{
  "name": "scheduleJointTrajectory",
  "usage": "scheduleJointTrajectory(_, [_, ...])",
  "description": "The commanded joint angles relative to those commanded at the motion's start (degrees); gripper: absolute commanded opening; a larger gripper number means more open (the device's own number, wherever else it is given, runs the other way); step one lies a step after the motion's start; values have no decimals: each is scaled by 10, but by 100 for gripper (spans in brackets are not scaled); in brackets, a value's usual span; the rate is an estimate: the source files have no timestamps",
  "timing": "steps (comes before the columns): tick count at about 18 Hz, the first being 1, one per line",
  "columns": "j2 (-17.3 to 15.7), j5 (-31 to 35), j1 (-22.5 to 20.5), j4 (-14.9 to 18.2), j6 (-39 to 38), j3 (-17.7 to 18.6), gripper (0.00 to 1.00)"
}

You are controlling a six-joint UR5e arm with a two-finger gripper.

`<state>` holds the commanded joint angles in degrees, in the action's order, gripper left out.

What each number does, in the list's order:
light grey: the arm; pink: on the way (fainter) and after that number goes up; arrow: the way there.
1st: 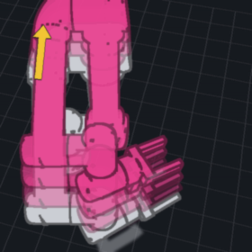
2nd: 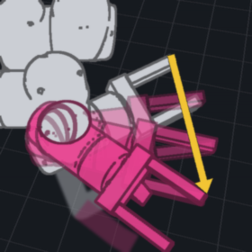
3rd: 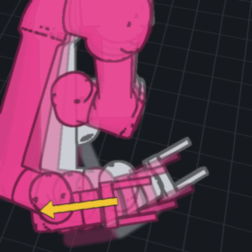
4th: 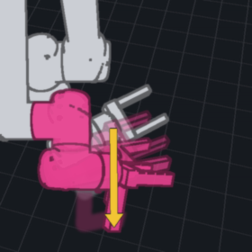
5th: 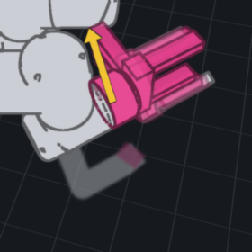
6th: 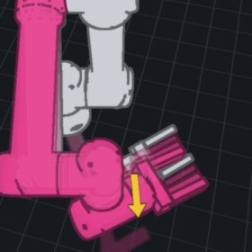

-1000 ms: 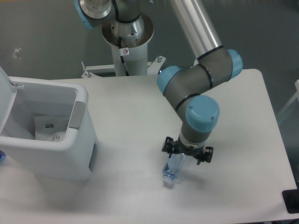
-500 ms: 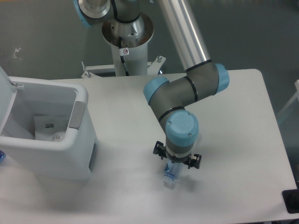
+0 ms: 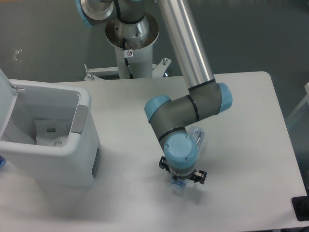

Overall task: Place the trash in the trash can
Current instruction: 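Move the gripper over the clear water bottle and lower, then close the gripper on the bottle cap end and lift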

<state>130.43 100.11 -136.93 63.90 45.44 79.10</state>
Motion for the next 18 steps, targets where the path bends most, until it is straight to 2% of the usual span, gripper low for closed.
scheduleJointTrajectory(2, [-1,0,1,1,0,1,49])
scheduleJointTrajectory(4, [-3,-2,3,3,-2,0,41])
scheduleJointTrajectory(7, [-11,-7,4,2,-3,-3,40])
scheduleJointTrajectory(10, [-32,-23,4,-2,-10,-21,40])
scheduleJointTrajectory(13, [-72,-115,-8,-3,-16,-37,40])
scheduleJointTrajectory(18, [-118,-362,-53,-6,-51,-65,40])
